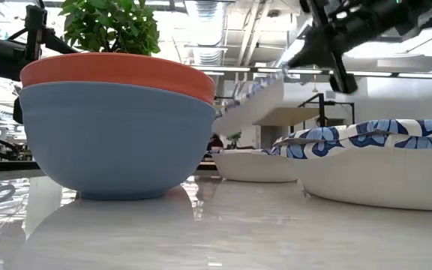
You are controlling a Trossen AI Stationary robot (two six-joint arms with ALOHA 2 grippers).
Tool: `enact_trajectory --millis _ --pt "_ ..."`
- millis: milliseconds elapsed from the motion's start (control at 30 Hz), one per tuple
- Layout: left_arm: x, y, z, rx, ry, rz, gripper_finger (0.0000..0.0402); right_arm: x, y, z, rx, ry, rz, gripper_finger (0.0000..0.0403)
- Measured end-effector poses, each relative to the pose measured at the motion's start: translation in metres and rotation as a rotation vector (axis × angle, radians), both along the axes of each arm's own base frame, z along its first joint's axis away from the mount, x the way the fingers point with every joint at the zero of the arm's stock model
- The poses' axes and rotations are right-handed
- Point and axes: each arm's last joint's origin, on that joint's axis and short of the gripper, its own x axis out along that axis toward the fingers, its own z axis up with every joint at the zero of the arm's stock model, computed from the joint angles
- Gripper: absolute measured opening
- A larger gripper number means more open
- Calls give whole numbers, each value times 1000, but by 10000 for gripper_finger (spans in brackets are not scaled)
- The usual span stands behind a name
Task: Place and stack bowls onto a shelf
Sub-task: Put the white bowl on the shelf
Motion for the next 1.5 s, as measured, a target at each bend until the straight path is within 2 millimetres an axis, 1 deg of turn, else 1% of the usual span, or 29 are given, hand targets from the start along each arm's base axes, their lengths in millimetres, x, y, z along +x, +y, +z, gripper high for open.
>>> enact_trajectory --millis 200,300,367,467,600,800,900,1000,1133,1267,1367,1500 --pt "0 0 0 5 4 0 302 8 -10 34 -79 -91 -11 16" --pt "0 0 0 5 4 -1 302 12 -18 47 -123 -110 -28 16" --pt "0 0 0 6 4 0 302 15 -27 52 -152 -112 -50 16" --pt "0 0 0 10 7 1 302 21 -46 56 -188 -99 -103 16" --pt "0 0 0 10 7 1 302 34 -75 55 -197 -78 -113 16" --pt "0 0 0 19 13 1 302 66 -113 49 -183 -99 -40 16" --pt "0 0 0 19 13 1 302 81 -129 47 -180 -106 -26 16" --pt "0 0 0 19 13 2 302 92 -143 43 -189 -92 -31 16" --pt "0 0 0 26 18 3 302 102 -161 30 -172 -55 -54 19" --pt "0 0 0 25 18 3 302 105 -173 17 -142 -24 -61 30" --pt "0 0 0 25 18 4 302 106 -178 10 -131 -6 -61 33" --pt "0 0 0 25 18 4 302 106 -178 10 -172 2 -43 36"
